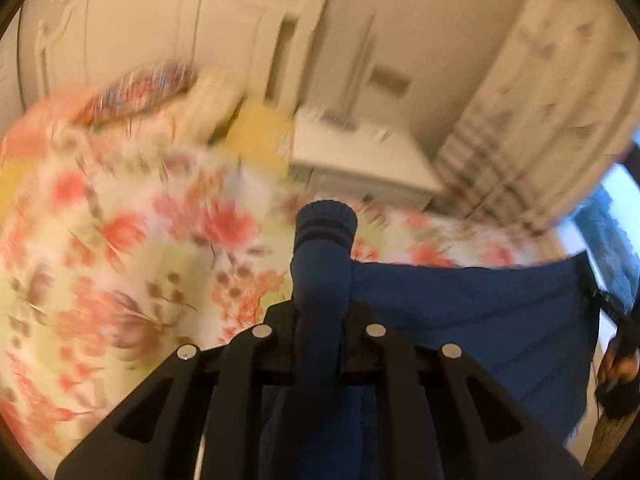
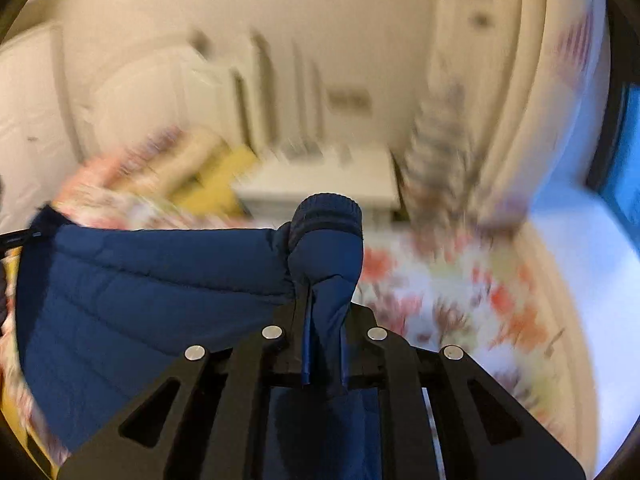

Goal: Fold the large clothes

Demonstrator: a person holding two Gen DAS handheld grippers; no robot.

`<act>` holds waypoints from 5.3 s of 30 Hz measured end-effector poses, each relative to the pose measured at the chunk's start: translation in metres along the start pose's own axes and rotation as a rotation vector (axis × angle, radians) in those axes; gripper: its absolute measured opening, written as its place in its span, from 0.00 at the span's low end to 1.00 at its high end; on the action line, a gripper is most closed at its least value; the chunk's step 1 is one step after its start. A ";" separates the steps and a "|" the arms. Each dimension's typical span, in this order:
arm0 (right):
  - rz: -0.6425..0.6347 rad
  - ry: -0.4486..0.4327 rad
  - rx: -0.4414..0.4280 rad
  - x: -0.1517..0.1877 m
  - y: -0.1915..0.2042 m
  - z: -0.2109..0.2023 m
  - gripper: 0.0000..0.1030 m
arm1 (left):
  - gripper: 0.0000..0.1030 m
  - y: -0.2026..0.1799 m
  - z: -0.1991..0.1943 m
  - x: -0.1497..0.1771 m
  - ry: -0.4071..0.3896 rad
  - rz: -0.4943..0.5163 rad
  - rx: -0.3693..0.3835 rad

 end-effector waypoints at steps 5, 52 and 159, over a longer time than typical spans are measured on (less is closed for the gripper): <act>0.051 0.061 0.018 0.044 -0.015 0.050 0.13 | 0.23 0.003 0.067 0.054 0.077 -0.004 -0.077; 0.019 0.030 -0.302 0.224 -0.086 -0.128 0.86 | 0.97 -0.001 -0.107 0.253 -0.064 0.069 0.064; 0.082 0.036 -0.020 0.136 -0.001 -0.013 0.48 | 0.96 -0.115 -0.005 0.115 0.075 0.290 -0.141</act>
Point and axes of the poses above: each gripper's, at about its wrist camera, not at the fingertips, and z roughly the way its jaws point, y to its left, x to its underside, the point moved 7 cm from there along z, roughly the way its jaws point, and after that the axes turned 14 degrees about z, right-handed, at the moved point
